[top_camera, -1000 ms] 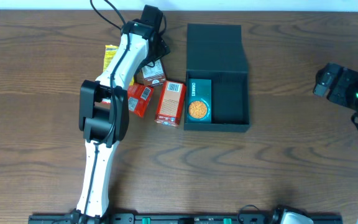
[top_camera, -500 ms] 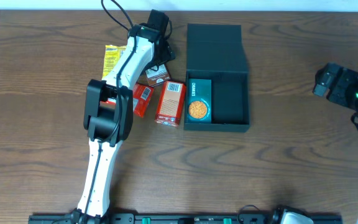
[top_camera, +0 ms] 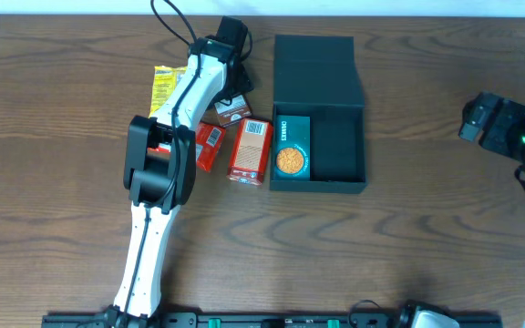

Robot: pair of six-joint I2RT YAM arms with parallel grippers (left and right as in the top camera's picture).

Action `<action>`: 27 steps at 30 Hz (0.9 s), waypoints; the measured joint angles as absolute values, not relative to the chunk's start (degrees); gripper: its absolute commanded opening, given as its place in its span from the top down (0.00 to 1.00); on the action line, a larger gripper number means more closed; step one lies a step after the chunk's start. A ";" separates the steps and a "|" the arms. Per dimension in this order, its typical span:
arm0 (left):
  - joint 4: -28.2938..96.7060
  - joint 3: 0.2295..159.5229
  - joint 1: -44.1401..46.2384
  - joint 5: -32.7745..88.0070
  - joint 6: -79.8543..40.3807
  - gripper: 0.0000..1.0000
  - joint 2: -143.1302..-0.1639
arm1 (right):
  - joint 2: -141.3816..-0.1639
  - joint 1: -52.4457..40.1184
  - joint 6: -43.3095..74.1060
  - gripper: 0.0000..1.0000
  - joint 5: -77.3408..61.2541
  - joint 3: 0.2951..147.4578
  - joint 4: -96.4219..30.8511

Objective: Pack container
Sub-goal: 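Place the brown box into the black box beside the teal box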

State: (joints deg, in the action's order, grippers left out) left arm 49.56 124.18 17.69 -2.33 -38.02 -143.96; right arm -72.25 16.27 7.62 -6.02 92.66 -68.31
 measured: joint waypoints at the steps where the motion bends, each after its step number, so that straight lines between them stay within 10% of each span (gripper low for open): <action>1: 50.15 124.22 17.69 -2.33 -37.82 0.20 -143.96 | -72.25 16.27 7.62 0.01 -6.02 92.66 -68.29; 27: 76.51 146.30 33.30 -2.31 -35.92 0.25 -144.07 | -72.25 32.08 5.80 0.01 -3.62 92.66 -67.61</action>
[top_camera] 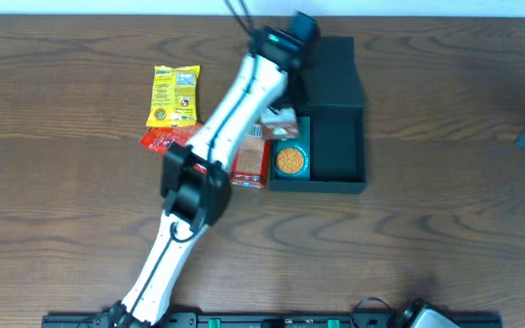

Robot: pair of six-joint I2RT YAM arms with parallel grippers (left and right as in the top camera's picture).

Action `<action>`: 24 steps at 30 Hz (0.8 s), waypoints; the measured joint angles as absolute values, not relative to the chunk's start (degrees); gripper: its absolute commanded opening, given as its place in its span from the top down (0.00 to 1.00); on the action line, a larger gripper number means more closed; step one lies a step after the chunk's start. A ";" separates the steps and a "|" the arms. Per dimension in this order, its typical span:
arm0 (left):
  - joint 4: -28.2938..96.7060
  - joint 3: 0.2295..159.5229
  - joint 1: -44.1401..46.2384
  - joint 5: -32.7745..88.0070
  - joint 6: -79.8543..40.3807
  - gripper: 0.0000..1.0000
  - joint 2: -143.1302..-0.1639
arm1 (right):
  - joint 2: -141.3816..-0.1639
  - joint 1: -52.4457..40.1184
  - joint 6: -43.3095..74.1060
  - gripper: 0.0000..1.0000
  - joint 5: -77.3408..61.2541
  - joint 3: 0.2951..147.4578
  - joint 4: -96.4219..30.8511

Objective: Pack container
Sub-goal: 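Place the brown box into the black box beside the teal box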

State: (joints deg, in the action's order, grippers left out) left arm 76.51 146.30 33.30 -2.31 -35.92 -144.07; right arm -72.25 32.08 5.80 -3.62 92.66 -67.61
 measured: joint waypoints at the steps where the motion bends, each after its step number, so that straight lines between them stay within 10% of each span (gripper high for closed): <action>1: 76.88 146.30 34.63 -2.26 -35.92 0.25 -144.07 | -72.25 32.08 5.80 0.01 -3.62 92.66 -67.70; 20: 73.78 146.30 47.77 1.37 -37.50 0.26 -144.07 | -72.25 32.08 5.80 0.01 -6.98 92.66 -68.64; 24: 72.12 146.30 47.46 1.41 -37.67 0.04 -144.07 | -72.25 32.08 5.80 0.01 -7.31 92.66 -68.79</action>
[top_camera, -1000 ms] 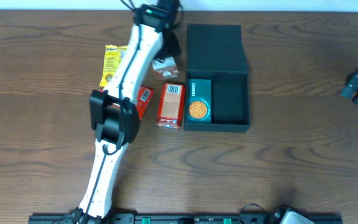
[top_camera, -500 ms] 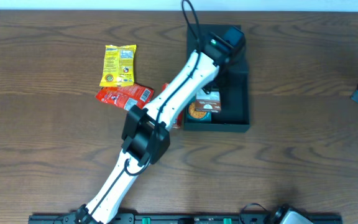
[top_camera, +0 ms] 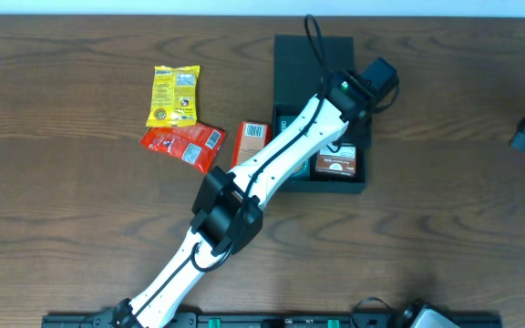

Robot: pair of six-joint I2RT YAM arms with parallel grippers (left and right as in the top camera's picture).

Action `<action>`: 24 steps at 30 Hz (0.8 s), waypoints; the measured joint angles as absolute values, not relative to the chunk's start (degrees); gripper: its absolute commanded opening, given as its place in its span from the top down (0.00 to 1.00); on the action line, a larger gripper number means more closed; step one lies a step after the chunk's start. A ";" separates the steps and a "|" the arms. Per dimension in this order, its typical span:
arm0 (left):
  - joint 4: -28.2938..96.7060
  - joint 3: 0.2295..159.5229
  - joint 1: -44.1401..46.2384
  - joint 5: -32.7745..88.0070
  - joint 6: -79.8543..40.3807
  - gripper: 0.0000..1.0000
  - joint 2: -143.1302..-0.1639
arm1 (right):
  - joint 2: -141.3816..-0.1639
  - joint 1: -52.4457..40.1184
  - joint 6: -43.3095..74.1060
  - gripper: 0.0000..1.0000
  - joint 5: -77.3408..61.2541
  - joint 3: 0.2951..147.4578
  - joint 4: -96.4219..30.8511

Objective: Pack container
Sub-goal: 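Place the brown box into the black box beside the teal box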

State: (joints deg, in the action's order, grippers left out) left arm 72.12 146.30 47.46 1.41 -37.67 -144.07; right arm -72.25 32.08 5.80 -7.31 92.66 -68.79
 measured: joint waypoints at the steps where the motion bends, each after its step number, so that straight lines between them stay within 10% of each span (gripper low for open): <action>1: 72.03 146.30 47.46 1.45 -37.45 0.02 -144.07 | -72.27 32.08 5.80 0.01 -7.35 92.66 -68.82; 16: 81.14 146.30 45.39 -3.77 -38.24 0.05 -142.52 | -72.25 32.08 5.80 0.01 -8.78 92.66 -69.43; 24: 92.29 147.15 28.64 -10.57 -35.46 0.02 -132.14 | -72.25 32.08 5.80 0.01 -11.29 92.66 -68.42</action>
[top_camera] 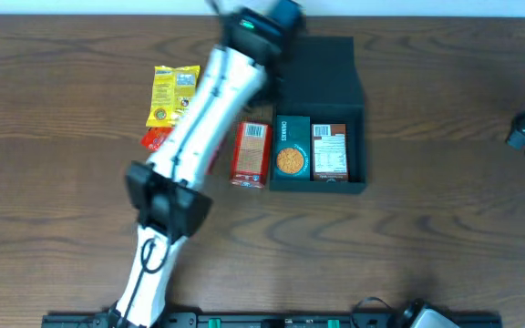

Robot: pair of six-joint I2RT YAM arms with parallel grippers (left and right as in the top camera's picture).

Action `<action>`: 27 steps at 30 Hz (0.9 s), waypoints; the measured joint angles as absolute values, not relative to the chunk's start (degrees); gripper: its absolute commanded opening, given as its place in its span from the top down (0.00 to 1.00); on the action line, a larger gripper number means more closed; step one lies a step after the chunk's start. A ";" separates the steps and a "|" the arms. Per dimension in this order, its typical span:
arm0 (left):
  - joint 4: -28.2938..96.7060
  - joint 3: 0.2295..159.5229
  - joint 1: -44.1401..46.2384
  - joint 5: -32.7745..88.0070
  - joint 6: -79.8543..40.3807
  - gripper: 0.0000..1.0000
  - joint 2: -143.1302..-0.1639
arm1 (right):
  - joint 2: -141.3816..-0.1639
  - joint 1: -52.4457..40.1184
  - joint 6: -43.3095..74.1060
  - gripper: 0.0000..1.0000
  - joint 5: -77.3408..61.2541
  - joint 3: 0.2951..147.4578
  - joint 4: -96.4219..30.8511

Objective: Pack container
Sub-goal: 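Place the brown box into the black box beside the teal box, then grasp the red-brown snack box with the left gripper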

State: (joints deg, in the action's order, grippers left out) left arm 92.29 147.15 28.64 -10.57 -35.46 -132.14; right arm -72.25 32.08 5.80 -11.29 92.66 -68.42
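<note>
The black container [354, 118] stands open, its lid [317, 64] laid back behind it. A teal box [291, 150] fills its left side and a brown box [329, 152] lies to the right of it. Left of the container lie a red-orange box [252, 153], a yellow packet [173, 94] and a red packet [156, 139] half under my left arm. My left gripper [281, 15] is blurred above the lid's back left corner, and its jaws do not show. The dark end of my right arm sits at the far right edge, well away from everything.
My left arm [203, 114] stretches diagonally from the front edge across the packets to the lid. The wooden table [427, 228] runs to a white edge at the back.
The brown box now lies free in the container's right side. My left arm, which reached over that compartment, now has its wrist at the lid's back left. The right arm has stayed put.
At first my left gripper was at a small brown box among the items left of the container. Then that box hung at the container's left rim over the teal box. Later the gripper was over the right compartment with it, and now the box rests there.
</note>
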 measured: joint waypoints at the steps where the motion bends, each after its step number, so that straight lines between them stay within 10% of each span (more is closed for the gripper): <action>1: 92.31 147.17 27.35 -10.98 -35.16 0.02 -131.79 | -72.25 32.08 5.80 0.01 -11.46 92.66 -68.20; 16: 91.64 128.60 31.33 -11.00 -34.61 0.00 -130.43 | -72.25 32.03 3.55 0.01 -14.37 92.66 -67.88; 27: 59.00 87.05 31.18 -4.03 -32.88 0.03 -107.90 | -75.24 31.51 2.96 0.01 -15.53 92.68 -67.59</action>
State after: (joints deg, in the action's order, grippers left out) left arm 59.00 87.05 31.18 -4.03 -32.88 -107.90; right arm -75.24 31.51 2.96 -15.53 92.68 -67.59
